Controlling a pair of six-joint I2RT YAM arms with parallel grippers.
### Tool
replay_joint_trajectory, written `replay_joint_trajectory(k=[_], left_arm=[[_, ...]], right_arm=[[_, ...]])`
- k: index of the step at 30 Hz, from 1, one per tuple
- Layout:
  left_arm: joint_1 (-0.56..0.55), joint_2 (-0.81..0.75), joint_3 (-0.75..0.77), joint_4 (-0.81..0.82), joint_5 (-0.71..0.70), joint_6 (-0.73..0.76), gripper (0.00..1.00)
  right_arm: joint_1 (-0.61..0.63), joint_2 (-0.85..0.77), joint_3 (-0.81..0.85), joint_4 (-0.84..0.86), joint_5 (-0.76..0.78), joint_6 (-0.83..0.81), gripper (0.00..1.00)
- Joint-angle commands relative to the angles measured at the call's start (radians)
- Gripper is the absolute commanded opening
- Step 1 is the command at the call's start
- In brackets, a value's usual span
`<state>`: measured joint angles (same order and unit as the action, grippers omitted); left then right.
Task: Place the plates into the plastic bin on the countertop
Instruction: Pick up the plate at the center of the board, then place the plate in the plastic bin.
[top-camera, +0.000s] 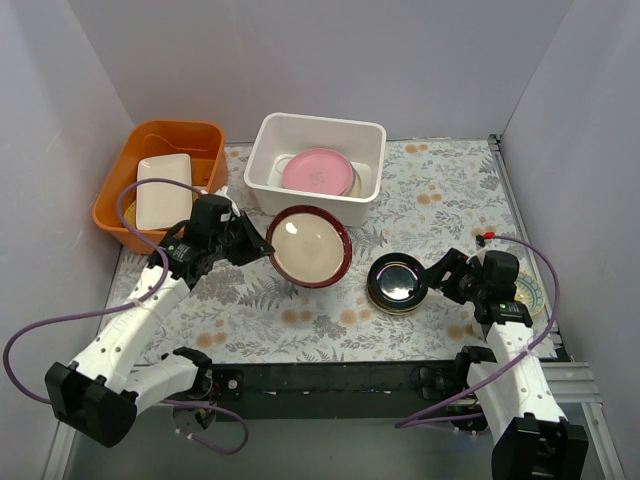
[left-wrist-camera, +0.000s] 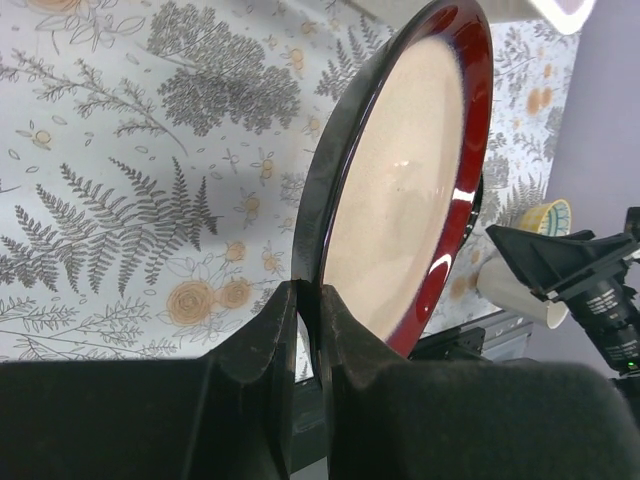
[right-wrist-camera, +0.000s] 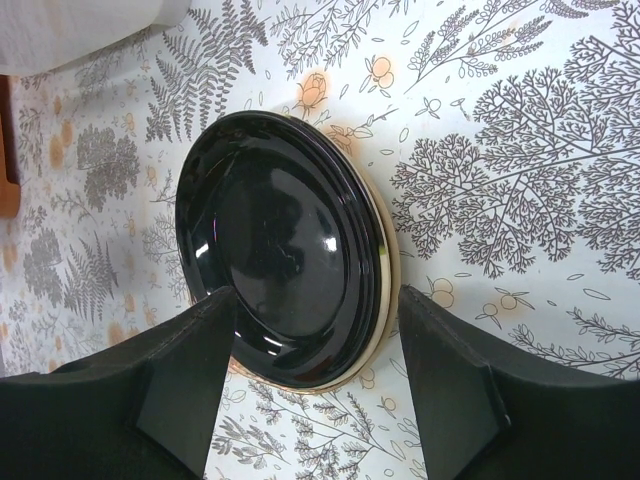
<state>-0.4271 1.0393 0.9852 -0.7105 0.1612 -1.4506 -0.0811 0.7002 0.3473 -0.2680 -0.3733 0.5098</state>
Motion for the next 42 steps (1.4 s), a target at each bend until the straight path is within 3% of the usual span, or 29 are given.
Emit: replay_joint_trajectory(k=[1, 10, 24, 42], left_arm=[[0.005, -0.027, 0.119, 0.077, 0.035, -0.007, 0.00], [0.005, 0.053, 0.204, 0.109, 0.031, 0.002, 0.00], [0.021, 0.278, 0.495, 0.135, 0.038, 0.033, 0.00], [0.146, 0.628, 0.865, 0.137, 0.178, 0.036, 0.00]], right_arm=[[-0.002, 0.001, 0.042, 0.007, -0.013, -0.007, 0.73], [-0.002, 0.010, 0.047, 0.004, -0.013, -0.017, 0.73], [-0.002, 0.035, 0.061, -0.014, 0.002, -0.036, 0.73], [-0.002, 0.044, 0.068, -0.016, 0.005, -0.056, 0.73]])
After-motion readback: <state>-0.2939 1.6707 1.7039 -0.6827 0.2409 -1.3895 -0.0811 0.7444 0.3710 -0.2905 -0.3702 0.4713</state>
